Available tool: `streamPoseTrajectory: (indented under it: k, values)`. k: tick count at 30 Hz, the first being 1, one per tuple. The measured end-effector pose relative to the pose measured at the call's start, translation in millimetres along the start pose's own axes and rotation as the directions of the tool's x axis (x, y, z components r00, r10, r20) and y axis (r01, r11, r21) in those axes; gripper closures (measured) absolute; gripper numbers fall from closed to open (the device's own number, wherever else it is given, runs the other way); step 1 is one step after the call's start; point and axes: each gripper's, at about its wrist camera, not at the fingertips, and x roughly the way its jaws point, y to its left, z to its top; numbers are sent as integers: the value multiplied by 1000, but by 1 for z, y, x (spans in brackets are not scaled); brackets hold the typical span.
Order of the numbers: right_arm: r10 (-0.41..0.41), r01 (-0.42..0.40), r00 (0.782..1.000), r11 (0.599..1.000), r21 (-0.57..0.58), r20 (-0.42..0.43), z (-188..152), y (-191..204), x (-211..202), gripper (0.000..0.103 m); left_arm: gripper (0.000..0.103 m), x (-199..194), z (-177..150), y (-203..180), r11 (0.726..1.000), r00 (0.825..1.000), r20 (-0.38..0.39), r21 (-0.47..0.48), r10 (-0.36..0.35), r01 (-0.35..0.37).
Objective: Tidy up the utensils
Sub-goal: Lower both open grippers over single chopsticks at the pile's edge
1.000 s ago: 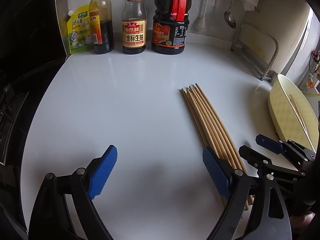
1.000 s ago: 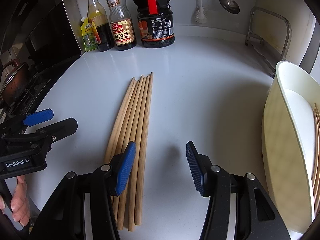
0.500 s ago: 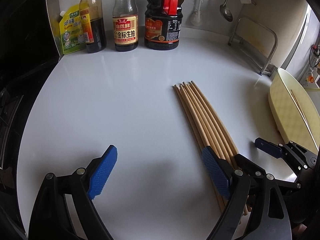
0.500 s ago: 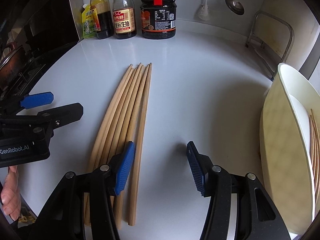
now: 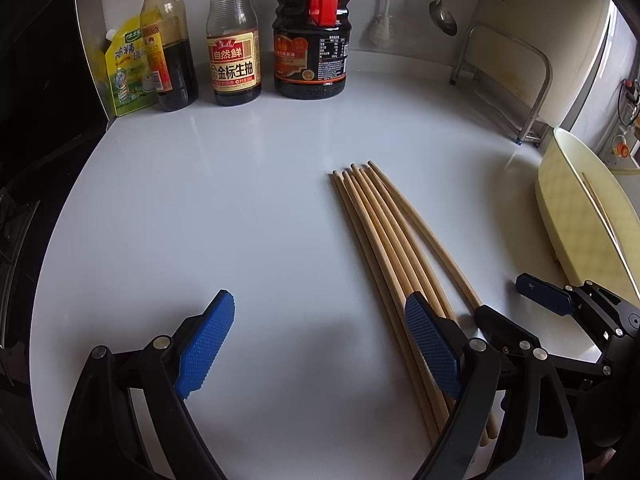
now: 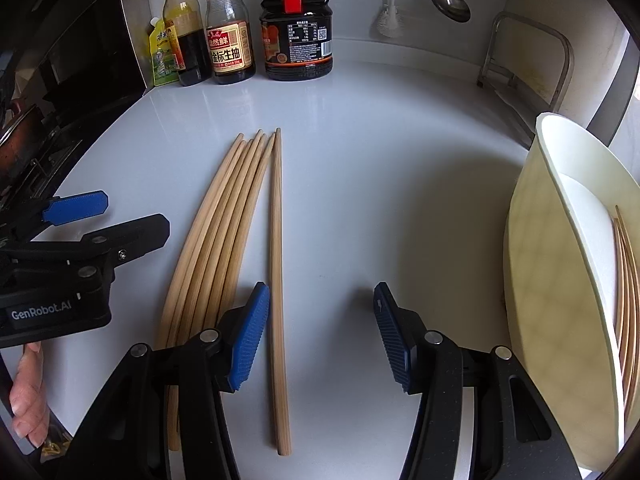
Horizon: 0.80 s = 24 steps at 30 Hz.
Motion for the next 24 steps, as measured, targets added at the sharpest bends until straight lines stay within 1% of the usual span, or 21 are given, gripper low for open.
streamPoseTrajectory:
  k: [4, 7, 15, 19, 22, 24]
  values:
    - [0, 0, 1000, 1000, 6, -1, -1, -3, -1, 51, 17, 7, -1, -5, 1000, 1000, -14, 24, 8, -7]
    - [7, -7, 1000, 1000, 17, -2, -2, -7, -2, 51, 17, 9, 1, -8, 999, 1000, -10, 42, 15, -14]
    - [3, -3, 1000, 1000, 17, -3, -2, -9, -2, 51, 16, 14, 2, -6, 998, 999, -20, 58, 35, -34]
    - [4, -4, 1000, 1000, 6, 0, -2, -6, -2, 50, 16, 10, -1, 2, 999, 999, -18, 43, 27, -26]
    - [2, -2, 1000, 1000, -1, 2, -3, -3, -2, 50, 15, 9, -2, 7, 998, 999, -12, 41, 47, -46]
    - [1, -1, 1000, 1000, -5, 4, -3, -2, -2, 50, 15, 11, -4, 9, 998, 999, -24, 33, 46, -45]
